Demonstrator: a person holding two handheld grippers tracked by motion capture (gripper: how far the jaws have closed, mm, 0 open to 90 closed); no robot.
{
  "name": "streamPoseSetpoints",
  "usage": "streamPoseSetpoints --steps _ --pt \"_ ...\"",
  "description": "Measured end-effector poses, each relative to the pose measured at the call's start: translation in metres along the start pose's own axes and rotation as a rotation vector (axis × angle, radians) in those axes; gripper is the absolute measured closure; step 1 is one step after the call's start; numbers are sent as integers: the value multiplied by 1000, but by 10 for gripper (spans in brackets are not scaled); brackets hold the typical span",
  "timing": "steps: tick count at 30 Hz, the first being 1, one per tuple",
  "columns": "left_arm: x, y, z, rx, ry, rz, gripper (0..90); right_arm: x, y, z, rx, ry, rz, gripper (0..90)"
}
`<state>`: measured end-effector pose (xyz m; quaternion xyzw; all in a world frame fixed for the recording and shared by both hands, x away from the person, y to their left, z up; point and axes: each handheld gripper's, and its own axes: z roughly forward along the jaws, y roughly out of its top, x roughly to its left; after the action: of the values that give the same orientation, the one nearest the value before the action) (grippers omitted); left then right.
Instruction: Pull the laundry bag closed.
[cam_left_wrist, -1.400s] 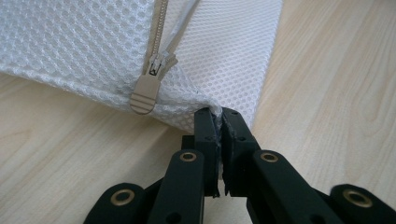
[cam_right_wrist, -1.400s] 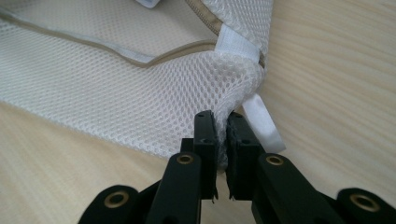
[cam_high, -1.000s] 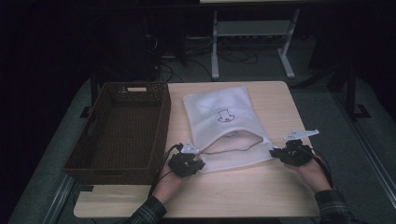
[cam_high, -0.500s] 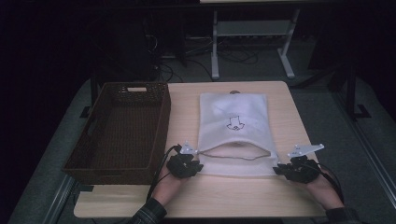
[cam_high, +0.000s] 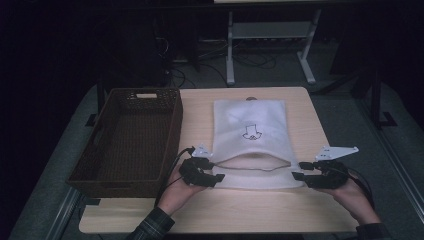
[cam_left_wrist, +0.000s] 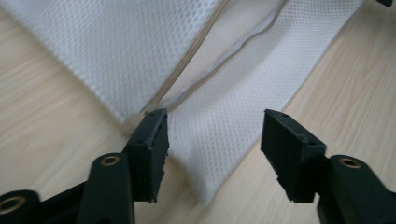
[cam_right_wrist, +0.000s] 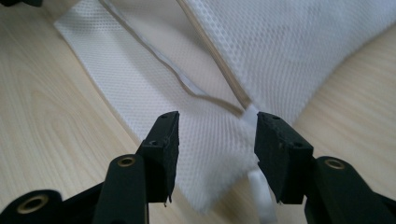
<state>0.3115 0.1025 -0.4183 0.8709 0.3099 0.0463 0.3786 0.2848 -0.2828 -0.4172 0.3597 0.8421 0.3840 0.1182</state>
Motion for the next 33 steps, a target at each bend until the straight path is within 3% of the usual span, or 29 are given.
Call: streamPoseSetpoints --steps 7,19,25,28,33 --pt "0 23 8 -27 -20 83 361 2 27 12 -20 24 -59 526" --pt "9 49 27 -61 -29 132 466 3 64 40 -43 74 -133 546" --pt "7 54 40 -50 -25 150 480 5 72 54 -16 81 -161 551" --pt "8 55 46 -51 -27 152 555 4 72 60 -6 76 -162 609" --pt "13 53 55 -26 -54 153 789 3 69 66 6 76 -166 820"
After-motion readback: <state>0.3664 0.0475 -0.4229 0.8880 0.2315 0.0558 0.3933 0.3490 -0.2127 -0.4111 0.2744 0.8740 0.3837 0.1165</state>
